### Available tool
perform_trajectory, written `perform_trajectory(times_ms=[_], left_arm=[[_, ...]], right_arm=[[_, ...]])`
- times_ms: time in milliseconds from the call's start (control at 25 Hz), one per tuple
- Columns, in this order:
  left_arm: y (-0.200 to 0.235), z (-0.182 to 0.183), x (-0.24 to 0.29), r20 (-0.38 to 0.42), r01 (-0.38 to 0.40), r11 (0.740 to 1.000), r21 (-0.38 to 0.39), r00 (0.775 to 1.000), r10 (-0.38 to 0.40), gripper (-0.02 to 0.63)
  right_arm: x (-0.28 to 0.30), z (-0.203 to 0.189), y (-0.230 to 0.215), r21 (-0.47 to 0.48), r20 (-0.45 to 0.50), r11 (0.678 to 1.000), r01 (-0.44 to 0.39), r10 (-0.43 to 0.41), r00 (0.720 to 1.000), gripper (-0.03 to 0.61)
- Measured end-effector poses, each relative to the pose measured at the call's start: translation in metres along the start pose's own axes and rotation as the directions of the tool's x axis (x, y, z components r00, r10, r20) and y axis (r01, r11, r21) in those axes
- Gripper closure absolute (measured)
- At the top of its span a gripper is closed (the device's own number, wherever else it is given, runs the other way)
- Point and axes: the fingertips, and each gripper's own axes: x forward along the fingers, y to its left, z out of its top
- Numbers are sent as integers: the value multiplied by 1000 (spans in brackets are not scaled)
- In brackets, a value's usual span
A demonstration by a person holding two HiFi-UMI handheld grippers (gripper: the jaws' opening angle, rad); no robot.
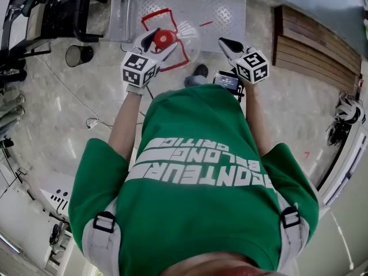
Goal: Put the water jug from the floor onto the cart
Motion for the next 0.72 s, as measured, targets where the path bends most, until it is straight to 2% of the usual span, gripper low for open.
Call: perform_trajectory(times_ms=[320, 720], left_arm=[[-2, 12, 29, -5, -37, 999, -3, 999, 37, 276], [6, 18, 51, -8, -2, 1000, -7, 1000, 2, 276]], right_arm=[[-1, -6, -33, 5, -12, 1000, -26, 26, 1000, 588], [11, -6, -40, 27, -12, 1000, -6, 6, 1000, 588]])
